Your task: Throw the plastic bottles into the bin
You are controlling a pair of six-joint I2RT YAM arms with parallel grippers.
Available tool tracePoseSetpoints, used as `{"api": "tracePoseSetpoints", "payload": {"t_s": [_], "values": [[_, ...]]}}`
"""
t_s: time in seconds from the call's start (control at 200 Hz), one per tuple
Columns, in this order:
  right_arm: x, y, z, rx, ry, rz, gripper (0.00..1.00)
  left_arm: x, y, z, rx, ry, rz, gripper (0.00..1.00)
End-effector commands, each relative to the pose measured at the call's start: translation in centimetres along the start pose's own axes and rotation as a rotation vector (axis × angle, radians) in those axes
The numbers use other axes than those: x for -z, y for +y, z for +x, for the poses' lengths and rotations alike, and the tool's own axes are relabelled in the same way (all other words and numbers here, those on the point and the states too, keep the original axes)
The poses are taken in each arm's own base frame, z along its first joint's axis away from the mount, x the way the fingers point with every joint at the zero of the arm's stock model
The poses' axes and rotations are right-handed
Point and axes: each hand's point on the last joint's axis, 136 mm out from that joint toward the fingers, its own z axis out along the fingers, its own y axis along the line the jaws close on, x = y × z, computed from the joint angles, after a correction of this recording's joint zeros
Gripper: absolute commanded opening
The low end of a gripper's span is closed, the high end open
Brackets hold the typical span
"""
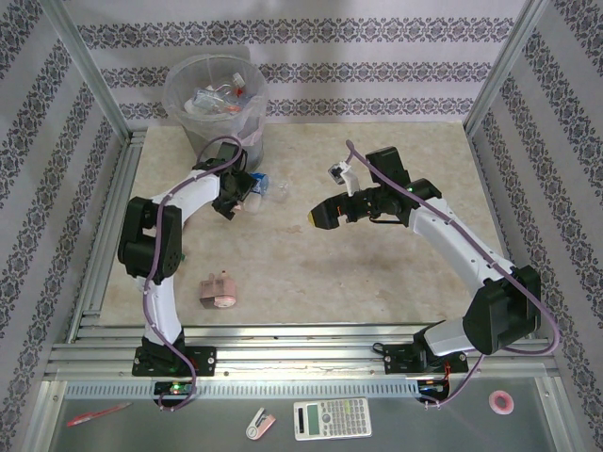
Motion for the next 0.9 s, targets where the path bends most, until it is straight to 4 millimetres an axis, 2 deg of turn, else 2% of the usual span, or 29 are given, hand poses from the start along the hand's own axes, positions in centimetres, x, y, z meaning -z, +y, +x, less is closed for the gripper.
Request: {"api": "tracePoseSetpoints", "payload": {"t_s": [0.0,0.415,0.719,0.894], "values": [[0.6,0.4,0.3,0.015,-0.010,-0.022,0.98,-0.1,0.1,-0.2,-0.021,-0.034,-0.049,0.87],[0.7,0.2,0.3,0.013,-0.020,-0.014,0.98,-1.7,1.7,0.1,-0.100,-0.006,-0.140,0.87],[0.8,0.2,0.5,0.013,-0.026,-0.015,0.98,-1.6,3.7,0.6,-0.171,0.023,-0.221,0.86],[0.8,0.2,0.6,0.012,-0.026,-0.017,0.98,-1.3,4.2,0.6,-0.203,0.026,-0.242,0.86]]}}
